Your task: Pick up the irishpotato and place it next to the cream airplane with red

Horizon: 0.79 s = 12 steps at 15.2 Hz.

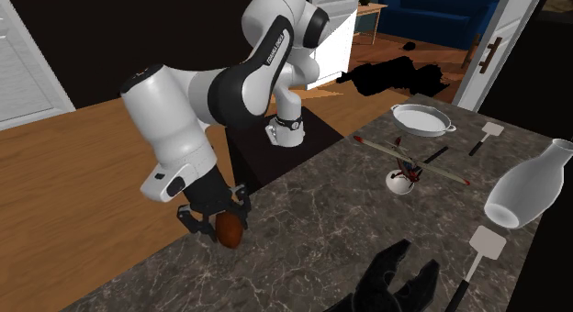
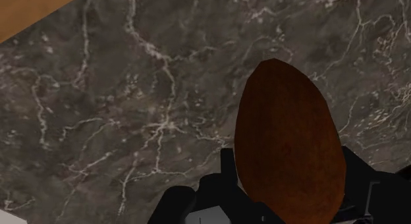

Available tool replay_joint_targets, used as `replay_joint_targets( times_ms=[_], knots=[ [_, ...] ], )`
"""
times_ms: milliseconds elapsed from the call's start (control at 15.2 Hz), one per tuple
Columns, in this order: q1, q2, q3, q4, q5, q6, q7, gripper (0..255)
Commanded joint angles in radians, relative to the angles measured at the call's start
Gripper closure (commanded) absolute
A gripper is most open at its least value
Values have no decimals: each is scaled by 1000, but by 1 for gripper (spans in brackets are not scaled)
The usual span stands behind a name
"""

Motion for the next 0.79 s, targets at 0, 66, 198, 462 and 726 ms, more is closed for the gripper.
replay_joint_targets(
  times_ms=[0, 66, 198, 462, 726],
  knots=[
    [0, -9, -5, 15, -9, -21, 10, 255],
    [-1, -12, -7, 23, -13, -31, 15, 255],
    [-1, -19, -10, 39, -20, -51, 25, 255],
    [-5, -31, -16, 77, -33, -93, 44, 255],
    [-10, -39, -21, 119, -43, -137, 63, 255]
  ],
)
